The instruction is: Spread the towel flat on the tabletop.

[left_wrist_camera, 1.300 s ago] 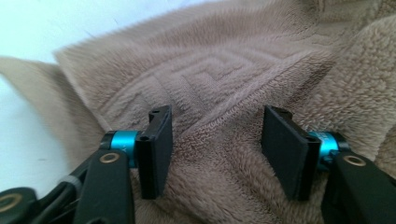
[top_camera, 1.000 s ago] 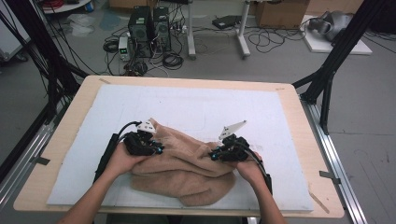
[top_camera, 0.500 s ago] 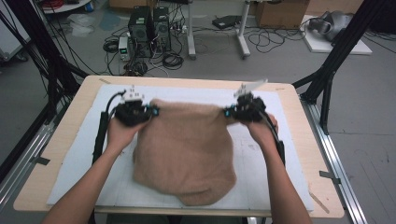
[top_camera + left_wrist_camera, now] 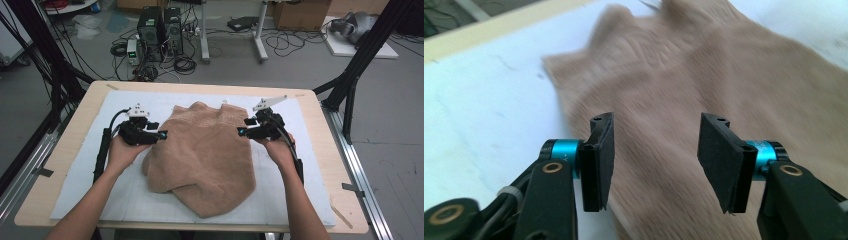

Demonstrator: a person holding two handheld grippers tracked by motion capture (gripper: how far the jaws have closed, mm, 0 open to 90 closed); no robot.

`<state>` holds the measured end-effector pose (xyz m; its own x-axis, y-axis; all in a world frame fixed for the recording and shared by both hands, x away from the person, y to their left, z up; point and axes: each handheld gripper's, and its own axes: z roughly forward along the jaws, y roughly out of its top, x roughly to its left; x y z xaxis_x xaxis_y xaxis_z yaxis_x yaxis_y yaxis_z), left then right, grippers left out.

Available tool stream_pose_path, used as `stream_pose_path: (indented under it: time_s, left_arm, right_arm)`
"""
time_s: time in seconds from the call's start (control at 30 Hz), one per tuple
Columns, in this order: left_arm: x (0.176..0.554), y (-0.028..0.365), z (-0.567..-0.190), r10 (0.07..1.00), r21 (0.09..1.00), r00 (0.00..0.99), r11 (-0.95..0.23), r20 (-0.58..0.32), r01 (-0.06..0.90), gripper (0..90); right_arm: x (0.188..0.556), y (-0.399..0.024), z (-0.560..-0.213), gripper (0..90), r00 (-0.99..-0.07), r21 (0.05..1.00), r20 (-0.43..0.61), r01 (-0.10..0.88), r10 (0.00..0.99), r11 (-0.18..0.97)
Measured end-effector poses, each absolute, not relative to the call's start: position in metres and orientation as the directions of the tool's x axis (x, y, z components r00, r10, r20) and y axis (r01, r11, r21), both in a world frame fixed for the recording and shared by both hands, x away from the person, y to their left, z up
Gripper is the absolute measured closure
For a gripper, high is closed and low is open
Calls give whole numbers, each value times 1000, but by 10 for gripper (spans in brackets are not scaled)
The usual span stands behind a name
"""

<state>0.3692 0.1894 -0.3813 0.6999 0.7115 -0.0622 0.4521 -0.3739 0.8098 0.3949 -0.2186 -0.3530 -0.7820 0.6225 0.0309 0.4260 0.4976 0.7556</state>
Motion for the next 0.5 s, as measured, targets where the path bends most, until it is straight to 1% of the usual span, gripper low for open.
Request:
stream_pose_path:
  time_s: [0.07,0.17,0.27,0.33,0.37,0.4,0.43,0.47,0.5]
  left_arm:
    - [360,190,-384,696,811,714,-373,-77,450,466]
    - [342,191,-386,646,809,759,-402,-81,428,457]
    - [328,192,-391,576,783,806,-436,-137,444,436]
    - [320,192,-398,564,770,819,-473,-109,428,437]
    - [320,192,-401,560,760,822,-487,-107,430,448]
    - [320,191,-405,547,749,829,-500,-115,433,553]
    - [321,190,-411,525,739,840,-509,-140,441,553]
    - [322,187,-419,515,723,843,-521,-158,454,609]
    - [323,185,-424,517,718,843,-530,-149,451,645]
  right_arm:
    - [383,-220,-360,507,-791,756,44,425,610,498]
    - [364,-218,-370,506,-818,750,40,404,574,523]
    - [350,-218,-379,500,-841,759,57,386,537,524]
    - [338,-217,-389,499,-859,754,73,380,508,535]
    - [334,-216,-395,499,-864,750,91,386,494,536]
    - [328,-212,-406,505,-875,728,113,395,470,561]
    - [328,-212,-406,505,-875,728,113,395,470,561]
    - [326,-209,-413,518,-881,707,115,397,459,586]
    - [325,-204,-422,534,-890,682,133,402,437,611]
